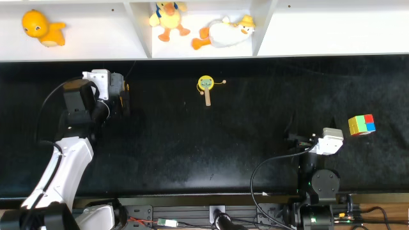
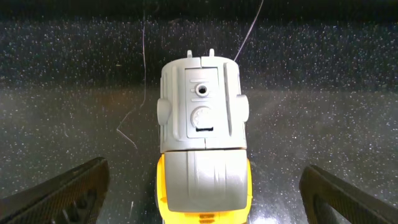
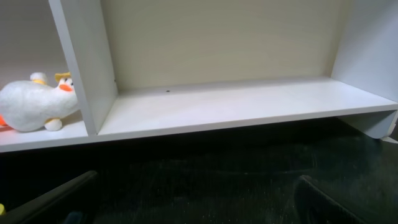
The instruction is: Store Toys
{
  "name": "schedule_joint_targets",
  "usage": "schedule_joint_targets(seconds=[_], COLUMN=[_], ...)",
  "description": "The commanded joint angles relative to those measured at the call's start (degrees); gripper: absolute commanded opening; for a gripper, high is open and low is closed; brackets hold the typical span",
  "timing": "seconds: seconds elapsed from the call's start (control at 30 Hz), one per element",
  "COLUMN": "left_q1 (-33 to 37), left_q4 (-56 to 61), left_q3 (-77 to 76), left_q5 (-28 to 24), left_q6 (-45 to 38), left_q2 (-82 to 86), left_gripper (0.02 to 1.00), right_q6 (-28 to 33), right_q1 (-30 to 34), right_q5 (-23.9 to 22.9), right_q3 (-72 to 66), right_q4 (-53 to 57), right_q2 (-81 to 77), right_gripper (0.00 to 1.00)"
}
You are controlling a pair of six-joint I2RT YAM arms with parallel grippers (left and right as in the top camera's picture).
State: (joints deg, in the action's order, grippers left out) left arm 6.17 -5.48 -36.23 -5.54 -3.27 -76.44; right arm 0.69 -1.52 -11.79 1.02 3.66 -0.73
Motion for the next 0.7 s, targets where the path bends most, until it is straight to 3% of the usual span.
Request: schedule_joint_targets(seconds=[0.03, 0.33, 0.47, 0.7], left_q1=[-0.3, -0.3, -0.3, -0.3], left_q4=[0.6, 3.1, 3.6, 3.5], left_q3=[0.4, 0.4, 0.4, 0.4], left_q5=[-0.2, 0.5, 0.6, 1.0], left_q6=[0.8, 0.8, 0.8, 0.8], left_q2=[-1.2, -4.1, -4.7, -4.7], left_gripper=[1.0, 0.985, 0.781, 0.546], right_q6=[0.2, 0.2, 0.2, 0.2], right_q1=[0.0, 0.0, 0.0, 0.0], right_q5=[0.2, 0.2, 0.2, 0.2], right_q3=[-0.7, -0.7, -0.7, -0.7], right_q4=[-0.3, -0.3, -0.3, -0.3], right_q2=[0.5, 0.5, 0.5, 0.5], right_gripper=[0.996, 0.996, 0.993, 0.998])
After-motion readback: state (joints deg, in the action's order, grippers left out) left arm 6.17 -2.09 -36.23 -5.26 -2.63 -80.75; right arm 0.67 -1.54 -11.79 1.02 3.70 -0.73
